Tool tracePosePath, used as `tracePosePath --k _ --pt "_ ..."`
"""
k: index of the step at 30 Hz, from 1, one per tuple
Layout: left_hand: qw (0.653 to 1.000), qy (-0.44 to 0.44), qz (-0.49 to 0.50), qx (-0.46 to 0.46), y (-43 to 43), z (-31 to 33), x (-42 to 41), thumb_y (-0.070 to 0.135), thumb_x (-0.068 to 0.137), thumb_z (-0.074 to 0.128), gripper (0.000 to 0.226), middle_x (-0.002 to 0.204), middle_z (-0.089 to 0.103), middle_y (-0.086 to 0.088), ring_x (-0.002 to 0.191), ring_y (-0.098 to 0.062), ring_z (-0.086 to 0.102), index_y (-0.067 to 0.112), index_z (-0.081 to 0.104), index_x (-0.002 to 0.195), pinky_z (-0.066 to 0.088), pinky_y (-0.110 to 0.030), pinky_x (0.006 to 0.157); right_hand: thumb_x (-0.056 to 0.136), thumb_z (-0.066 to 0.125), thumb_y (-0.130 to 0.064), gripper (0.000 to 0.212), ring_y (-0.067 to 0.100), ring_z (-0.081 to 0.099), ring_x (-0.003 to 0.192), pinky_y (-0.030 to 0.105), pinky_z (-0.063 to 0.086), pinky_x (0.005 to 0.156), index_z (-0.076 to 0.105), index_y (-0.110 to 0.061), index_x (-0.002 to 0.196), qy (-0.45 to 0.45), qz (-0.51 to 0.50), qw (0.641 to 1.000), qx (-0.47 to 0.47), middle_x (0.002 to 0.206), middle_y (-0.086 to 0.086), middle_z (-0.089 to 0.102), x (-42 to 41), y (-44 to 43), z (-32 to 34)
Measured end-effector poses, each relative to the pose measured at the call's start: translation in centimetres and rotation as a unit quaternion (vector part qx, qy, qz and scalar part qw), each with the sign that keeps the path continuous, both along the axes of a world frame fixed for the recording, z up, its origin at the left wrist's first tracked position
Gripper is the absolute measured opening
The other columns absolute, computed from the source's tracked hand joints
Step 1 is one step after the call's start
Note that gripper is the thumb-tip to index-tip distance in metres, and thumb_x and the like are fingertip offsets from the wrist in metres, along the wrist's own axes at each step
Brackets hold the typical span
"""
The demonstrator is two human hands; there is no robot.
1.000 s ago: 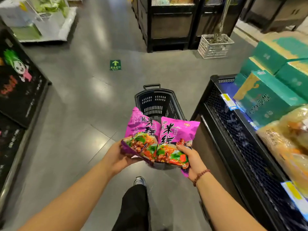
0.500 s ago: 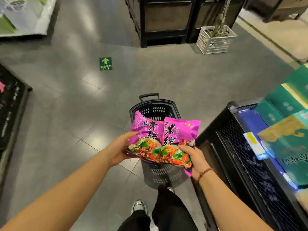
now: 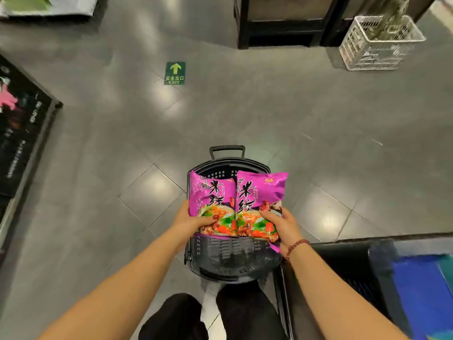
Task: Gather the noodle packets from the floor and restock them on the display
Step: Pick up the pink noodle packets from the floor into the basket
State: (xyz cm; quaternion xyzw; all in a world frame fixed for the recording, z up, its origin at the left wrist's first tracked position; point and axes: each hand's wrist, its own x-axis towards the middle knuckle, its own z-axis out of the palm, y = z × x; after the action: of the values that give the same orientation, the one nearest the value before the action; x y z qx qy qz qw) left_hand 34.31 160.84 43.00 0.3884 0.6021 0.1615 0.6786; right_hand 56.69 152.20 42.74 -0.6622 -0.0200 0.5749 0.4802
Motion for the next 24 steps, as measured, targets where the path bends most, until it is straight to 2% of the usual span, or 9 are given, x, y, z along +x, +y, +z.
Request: tracePosePath --k 4,9,12,14,16,18,19,21,24 --pt "0.999 0.013 0.030 -0.006 1.6 -3.4 0.7 0.002 0.074 0.080 0.064 0.114 0.068 -0.008 0.098 -0.024 0.070 0.018 0.049 0.128 0.057 -0.044 0.086 0.077 0.078 -0.011 0.022 0.037 0.067 0.096 0.051 0.055 0.086 0.066 -0.013 0.095 -0.057 0.019 0.997 -0.050 0.101 0.019 0.071 1.5 2.9 -3.8" --pt "0.996 0.020 0.087 0.014 3.4 -9.7 0.8 -0.001 0.076 0.077 0.084 0.121 0.062 -0.001 0.100 -0.016 0.068 0.025 0.032 0.142 0.057 -0.038 0.084 0.078 0.078 -0.013 0.018 0.033 0.069 0.090 0.048 0.058 0.081 0.065 -0.011 0.089 -0.110 0.031 0.988 -0.104 0.095 0.017 0.072 2.4 5.5 -11.3" --pt "0.995 0.025 0.094 0.038 3.5 -14.4 0.9 0.001 0.077 0.077 0.097 0.132 0.056 0.006 0.111 -0.013 0.065 0.035 0.023 0.150 0.055 -0.041 0.091 0.078 0.077 -0.009 0.015 0.034 0.068 0.084 0.049 0.058 0.079 0.064 -0.015 0.078 -0.158 0.050 0.977 -0.133 0.090 0.019 0.071 2.8 6.9 -17.2" --pt "0.995 0.023 0.086 0.049 3.2 -18.0 1.1 0.004 0.077 0.077 0.096 0.136 0.055 0.007 0.116 -0.012 0.062 0.038 0.025 0.150 0.054 -0.041 0.094 0.079 0.075 -0.008 0.013 0.035 0.068 0.081 0.048 0.057 0.077 0.064 -0.014 0.076 -0.174 0.081 0.970 -0.151 0.085 0.018 0.071 3.0 7.8 -21.4" --pt "0.995 0.027 0.082 0.050 2.6 -21.6 1.5 0.005 0.077 0.076 0.091 0.137 0.055 0.005 0.119 -0.013 0.060 0.037 0.029 0.148 0.053 -0.042 0.095 0.082 0.072 -0.008 0.005 0.030 0.067 0.077 0.039 0.056 0.072 0.067 -0.008 0.081 -0.199 0.121 0.959 -0.160 0.080 0.012 0.069 3.2 8.5 -25.6" --pt "0.995 0.026 0.086 0.049 1.9 -24.8 1.9 0.000 0.079 0.073 0.089 0.137 0.055 0.007 0.120 -0.010 0.059 0.040 0.031 0.146 0.055 -0.035 0.093 0.083 0.071 -0.011 0.010 0.017 0.062 0.069 0.017 0.051 0.063 0.065 -0.004 0.081 -0.246 0.171 0.942 -0.153 0.072 0.002 0.064 3.3 9.4 -29.6" --pt "0.995 0.023 0.089 0.049 1.4 -26.1 2.1 -0.004 0.080 0.072 0.089 0.136 0.055 0.009 0.120 -0.008 0.058 0.042 0.032 0.144 0.055 -0.030 0.091 0.084 0.071 -0.012 0.012 0.008 0.055 0.063 0.005 0.040 0.054 0.061 -0.008 0.078 -0.269 0.196 0.931 -0.148 0.067 -0.003 0.058 3.3 9.9 -31.2" --pt "0.994 0.025 0.095 0.051 0.5 -28.4 2.5 -0.010 0.079 0.070 0.090 0.135 0.055 0.012 0.120 -0.005 0.057 0.046 0.033 0.140 0.054 -0.025 0.090 0.084 0.071 -0.013 0.018 0.000 0.042 0.057 0.004 0.034 0.047 0.057 -0.014 0.072 -0.291 0.227 0.919 -0.138 0.061 -0.007 0.050 3.2 11.1 -34.2" --pt "0.993 0.023 0.115 0.028 -0.8 -30.6 3.3 -0.013 0.078 0.068 0.088 0.125 0.062 0.017 0.112 -0.001 0.061 0.046 0.037 0.135 0.055 -0.019 0.081 0.082 0.071 -0.014 0.035 0.009 0.043 0.055 0.010 0.034 0.046 0.049 -0.020 0.056 -0.278 0.242 0.917 -0.153 0.055 -0.006 0.046 3.3 12.7 -39.6"
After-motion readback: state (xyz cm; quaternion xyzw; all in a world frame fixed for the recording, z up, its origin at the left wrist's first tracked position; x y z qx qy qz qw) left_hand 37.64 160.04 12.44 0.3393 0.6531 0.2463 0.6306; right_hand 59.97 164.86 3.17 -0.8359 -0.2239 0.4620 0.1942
